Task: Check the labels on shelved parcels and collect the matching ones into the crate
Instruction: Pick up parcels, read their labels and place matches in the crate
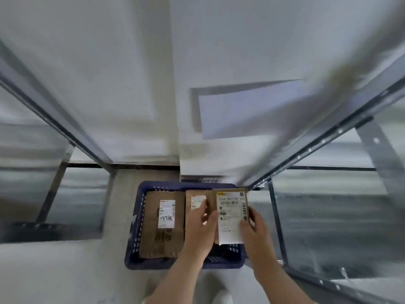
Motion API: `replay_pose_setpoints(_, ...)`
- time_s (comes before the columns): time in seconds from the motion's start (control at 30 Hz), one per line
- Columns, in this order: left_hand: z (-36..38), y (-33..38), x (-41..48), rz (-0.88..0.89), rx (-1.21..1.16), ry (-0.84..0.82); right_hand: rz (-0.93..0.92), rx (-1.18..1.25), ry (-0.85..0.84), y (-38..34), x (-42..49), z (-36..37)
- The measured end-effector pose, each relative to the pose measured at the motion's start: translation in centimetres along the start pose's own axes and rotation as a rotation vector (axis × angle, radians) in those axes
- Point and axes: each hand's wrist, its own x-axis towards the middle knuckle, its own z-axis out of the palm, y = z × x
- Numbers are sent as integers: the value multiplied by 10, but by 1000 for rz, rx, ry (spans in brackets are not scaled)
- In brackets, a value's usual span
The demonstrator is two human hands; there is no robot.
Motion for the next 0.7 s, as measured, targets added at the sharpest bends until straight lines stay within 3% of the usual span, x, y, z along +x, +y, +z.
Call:
replay_pose_setpoints(0.27,46,-109,106,-150,115,-29,101,-279,108,97,113,27)
replay_pose_setpoints(0.7,65,-202,218,-96,526,-152,79,-585,19,169,221,65)
